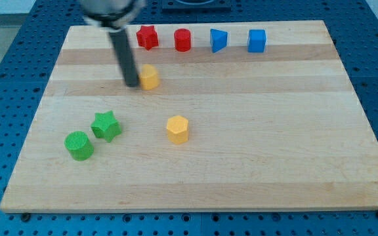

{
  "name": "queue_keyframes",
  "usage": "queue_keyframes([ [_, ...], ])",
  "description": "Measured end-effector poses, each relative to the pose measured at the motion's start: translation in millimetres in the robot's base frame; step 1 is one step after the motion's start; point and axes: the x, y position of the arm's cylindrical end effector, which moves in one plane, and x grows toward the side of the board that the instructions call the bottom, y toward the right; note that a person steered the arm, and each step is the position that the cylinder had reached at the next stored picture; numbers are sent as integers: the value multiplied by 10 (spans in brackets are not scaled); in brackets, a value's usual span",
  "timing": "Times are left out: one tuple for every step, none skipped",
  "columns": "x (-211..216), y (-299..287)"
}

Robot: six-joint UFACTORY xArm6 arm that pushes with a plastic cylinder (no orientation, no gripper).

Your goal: Push yellow heart towards right

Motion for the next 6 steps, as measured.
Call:
queue_keyframes([
  [-7,807],
  [-120,746],
  [-297,442],
  [-520,165],
  [-408,885],
  [-212,1595],
])
